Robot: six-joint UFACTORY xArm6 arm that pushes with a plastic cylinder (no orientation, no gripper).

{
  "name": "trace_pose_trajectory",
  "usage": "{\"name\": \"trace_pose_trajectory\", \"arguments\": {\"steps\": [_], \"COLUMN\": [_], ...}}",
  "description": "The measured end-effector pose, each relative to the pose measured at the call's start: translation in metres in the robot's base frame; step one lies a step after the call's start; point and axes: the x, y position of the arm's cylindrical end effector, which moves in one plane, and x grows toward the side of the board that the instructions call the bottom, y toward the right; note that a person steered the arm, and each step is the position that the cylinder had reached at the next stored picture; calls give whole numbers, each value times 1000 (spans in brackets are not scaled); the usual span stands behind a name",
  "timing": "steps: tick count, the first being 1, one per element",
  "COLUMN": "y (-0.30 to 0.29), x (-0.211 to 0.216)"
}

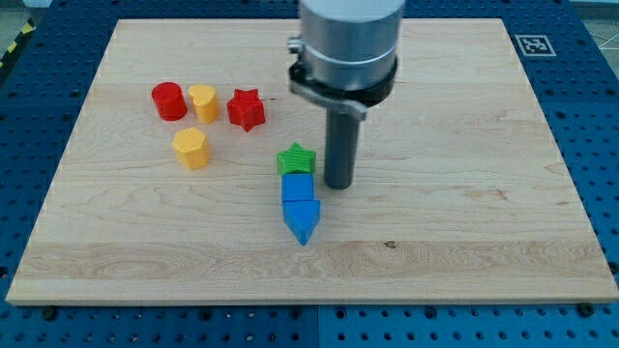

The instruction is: Nudge the green star left a bit

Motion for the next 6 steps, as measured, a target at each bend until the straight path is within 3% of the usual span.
{"name": "trace_pose_trajectory", "arguments": {"steps": [1,6], "y": [6,-24], "x": [-30,-35]}}
